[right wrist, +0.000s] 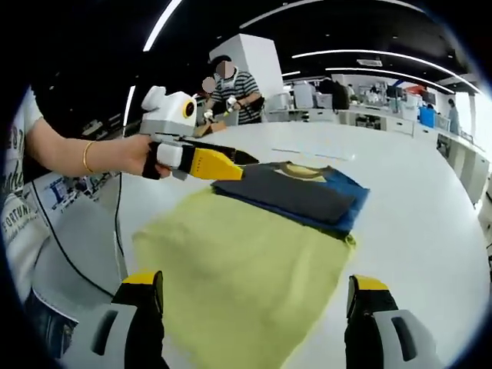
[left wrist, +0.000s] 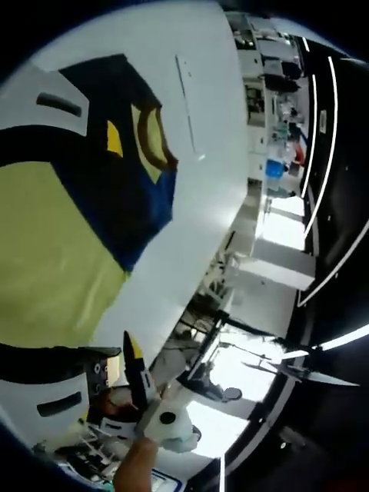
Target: Fold the garment on the visible template until the final outline fits inside the template.
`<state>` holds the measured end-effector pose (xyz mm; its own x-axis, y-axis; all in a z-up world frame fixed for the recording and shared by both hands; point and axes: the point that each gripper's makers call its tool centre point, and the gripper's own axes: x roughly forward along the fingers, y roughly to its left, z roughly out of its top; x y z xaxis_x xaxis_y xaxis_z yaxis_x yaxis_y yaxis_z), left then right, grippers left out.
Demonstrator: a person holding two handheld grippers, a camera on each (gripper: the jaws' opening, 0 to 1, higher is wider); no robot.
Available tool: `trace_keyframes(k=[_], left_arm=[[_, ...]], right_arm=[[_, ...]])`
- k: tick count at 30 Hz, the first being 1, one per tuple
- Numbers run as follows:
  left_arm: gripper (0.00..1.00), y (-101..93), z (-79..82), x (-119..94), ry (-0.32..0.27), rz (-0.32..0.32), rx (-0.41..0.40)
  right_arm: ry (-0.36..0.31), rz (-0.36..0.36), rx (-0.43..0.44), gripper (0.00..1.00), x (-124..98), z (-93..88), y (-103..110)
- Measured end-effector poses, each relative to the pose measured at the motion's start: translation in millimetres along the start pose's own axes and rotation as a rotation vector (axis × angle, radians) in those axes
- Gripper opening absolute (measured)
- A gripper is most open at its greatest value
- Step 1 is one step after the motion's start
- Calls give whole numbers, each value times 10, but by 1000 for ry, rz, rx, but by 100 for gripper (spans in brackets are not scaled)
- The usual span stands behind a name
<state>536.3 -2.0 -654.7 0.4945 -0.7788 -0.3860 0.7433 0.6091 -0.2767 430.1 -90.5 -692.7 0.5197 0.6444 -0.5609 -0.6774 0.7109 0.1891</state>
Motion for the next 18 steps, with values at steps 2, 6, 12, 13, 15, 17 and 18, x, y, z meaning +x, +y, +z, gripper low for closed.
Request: trace_keyframes(k=[2,6,12,13,15,17,18], left_arm=[[99,1,-40,-114,2,-4,24],[99,-3,-131,-317,5,-3,70],[99,-32,-357,-615,33,-13,94],[98,-25,-415,-677,45,-8,99],[95,-22,-486,-758,58,-7,103],[93,-18,-559,-838,73,-7,105],[93,-12,-613,-896,86,-6,107]], right_arm=[[14,8,-14,99,-17,-24,28],[33,18,-32,99,-55,-63,66],[41,16,-52,99,-134,-82,90],[44,16,-56,99,-144,-88,97],[50,18,-68,98,-166,-108,113],[55,27,-73,97,-182,-134,134],[60,30,-72,97,-185,-147,140]])
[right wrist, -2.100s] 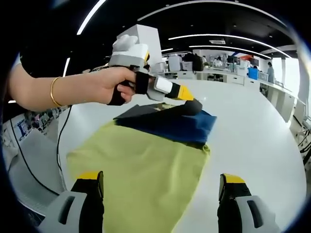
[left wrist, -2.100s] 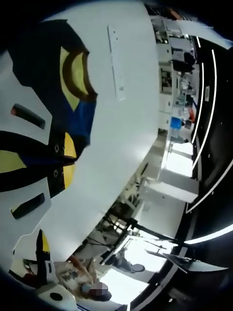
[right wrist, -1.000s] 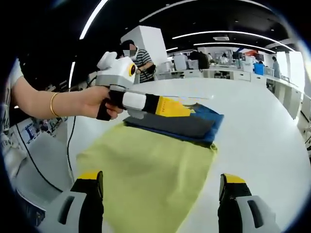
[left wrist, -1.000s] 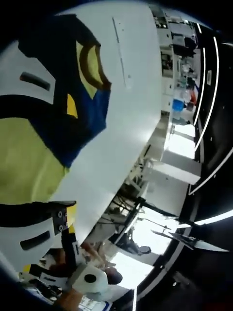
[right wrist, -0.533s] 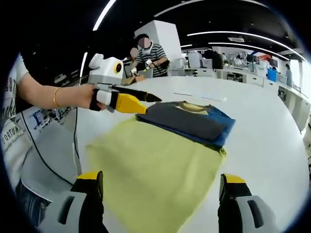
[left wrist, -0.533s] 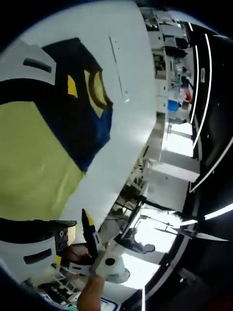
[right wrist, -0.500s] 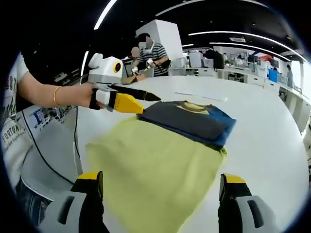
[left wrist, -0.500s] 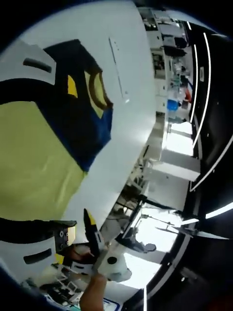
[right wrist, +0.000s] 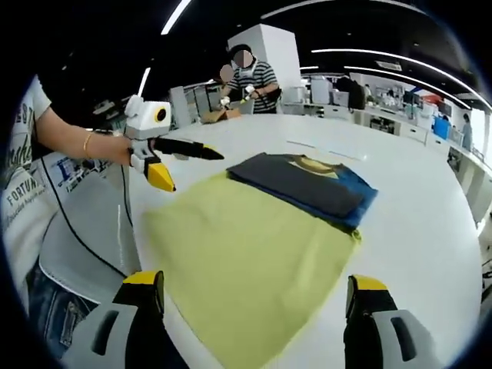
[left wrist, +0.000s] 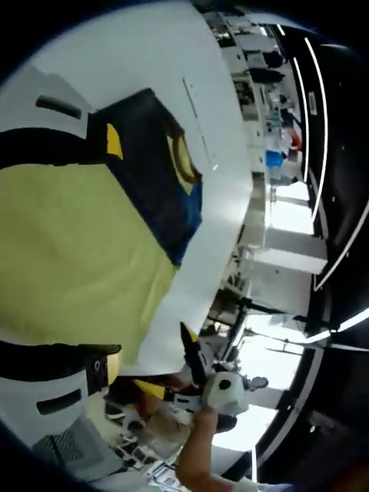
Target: Fold the garment on the visible template until the final outline fits inside the template.
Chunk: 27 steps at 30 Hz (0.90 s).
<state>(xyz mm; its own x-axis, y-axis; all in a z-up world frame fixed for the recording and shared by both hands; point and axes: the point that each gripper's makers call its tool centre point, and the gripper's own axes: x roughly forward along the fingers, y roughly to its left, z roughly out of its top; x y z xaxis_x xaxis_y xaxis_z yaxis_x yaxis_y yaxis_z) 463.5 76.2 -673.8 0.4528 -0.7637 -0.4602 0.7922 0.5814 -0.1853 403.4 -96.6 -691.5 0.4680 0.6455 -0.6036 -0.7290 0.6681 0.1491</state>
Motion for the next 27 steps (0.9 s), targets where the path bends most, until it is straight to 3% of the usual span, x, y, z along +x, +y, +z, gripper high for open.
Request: trace_keyframes(k=[3,9,21,27], left_arm=[[86,-15,-92,-132,14,-7,0],[82,-52,-314,-348,52,-18,2],[75,-165,-783,-613,127,-20,3],[63,-217,-996,-676,198,-18,70]], right_arm=[[22,10,-14,96,-7,-58,27],[58,31,-41,94,-21,-143,81],[110,62,-96,80,5,-373,229],[143,54,-161,73,13,-495,259]])
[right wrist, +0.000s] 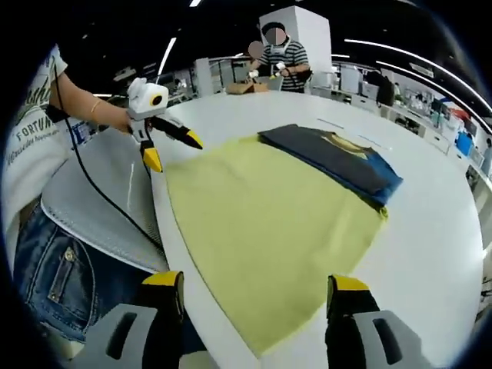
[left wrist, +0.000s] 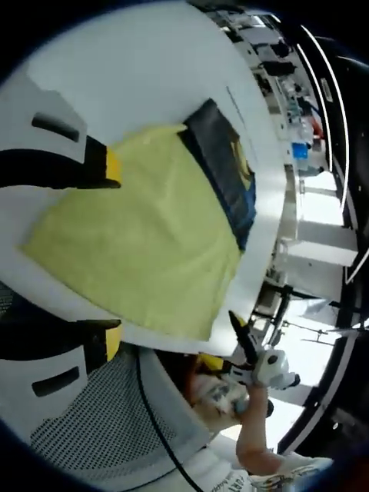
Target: Fold the garment on the visible template until the final outline fits inside the template.
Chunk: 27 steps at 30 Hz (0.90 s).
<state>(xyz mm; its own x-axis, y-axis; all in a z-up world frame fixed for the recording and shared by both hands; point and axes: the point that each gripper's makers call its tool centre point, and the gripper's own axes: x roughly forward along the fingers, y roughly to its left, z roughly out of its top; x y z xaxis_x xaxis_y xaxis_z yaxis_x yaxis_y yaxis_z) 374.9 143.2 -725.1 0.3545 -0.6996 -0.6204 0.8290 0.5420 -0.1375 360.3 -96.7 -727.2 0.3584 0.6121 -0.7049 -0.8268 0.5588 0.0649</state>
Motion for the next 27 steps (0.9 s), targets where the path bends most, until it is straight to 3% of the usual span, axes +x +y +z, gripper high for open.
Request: trace_keyframes(k=[3,7,16,21,24,27], left_arm=[[60,4,-81,4,8,0,-23],[54,-22,-238,-19,67,-2,14],[43,67,-418,-81,128,24,92],[42,72,-435,-84,125,25,112],[39,84,-463,-100,158,34,186],[39,79,-458,-100,153,30,171]], right_arm=[[10,-10,-13,67,-1,-45,-13],[33,-19,-37,62,-7,-122,-18],[125,-15,-116,51,3,-326,-39],[156,-13,-142,45,9,-392,-60],[169,-13,-151,42,7,-424,-75],[171,-17,-153,40,3,-425,-84]])
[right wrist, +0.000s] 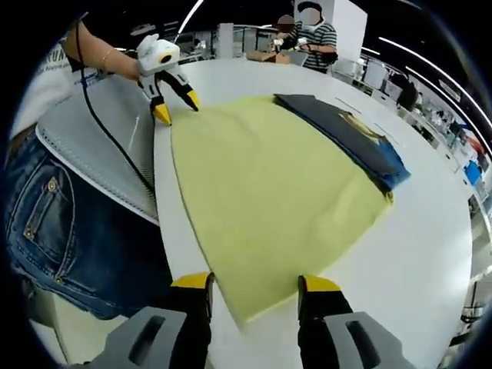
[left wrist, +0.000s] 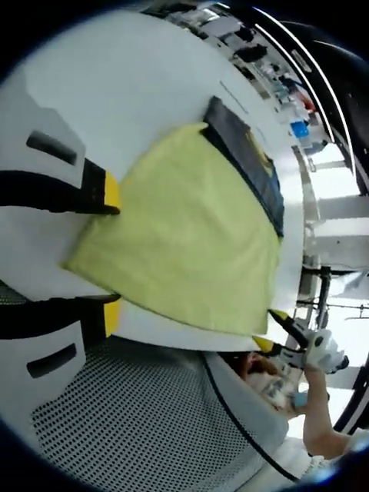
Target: Fold the garment on the visible template until the final outline fits inside the template.
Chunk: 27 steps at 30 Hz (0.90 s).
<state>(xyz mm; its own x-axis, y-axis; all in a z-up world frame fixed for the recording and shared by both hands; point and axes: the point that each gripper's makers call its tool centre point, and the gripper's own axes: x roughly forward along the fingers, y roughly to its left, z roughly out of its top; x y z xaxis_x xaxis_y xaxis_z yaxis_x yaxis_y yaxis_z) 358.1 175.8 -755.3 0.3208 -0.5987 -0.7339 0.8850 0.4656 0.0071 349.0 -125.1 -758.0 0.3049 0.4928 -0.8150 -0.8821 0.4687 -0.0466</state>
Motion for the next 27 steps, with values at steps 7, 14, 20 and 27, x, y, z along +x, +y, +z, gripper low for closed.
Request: trace_keyframes(k=[7,14,20,27], left_arm=[[36,-24,-61,-40,17,-18,45],[12,6,-18,-26,21,-18,45],[9,24,-3,-21,8,0,37],[2,53,26,-55,20,11,38]], right_arm=[[-4,7,19,37,-9,-23,-12],[11,13,22,22,4,-17,-33],[11,-1,21,8,17,-11,-84],[-3,-1,34,0,-24,49,-147]])
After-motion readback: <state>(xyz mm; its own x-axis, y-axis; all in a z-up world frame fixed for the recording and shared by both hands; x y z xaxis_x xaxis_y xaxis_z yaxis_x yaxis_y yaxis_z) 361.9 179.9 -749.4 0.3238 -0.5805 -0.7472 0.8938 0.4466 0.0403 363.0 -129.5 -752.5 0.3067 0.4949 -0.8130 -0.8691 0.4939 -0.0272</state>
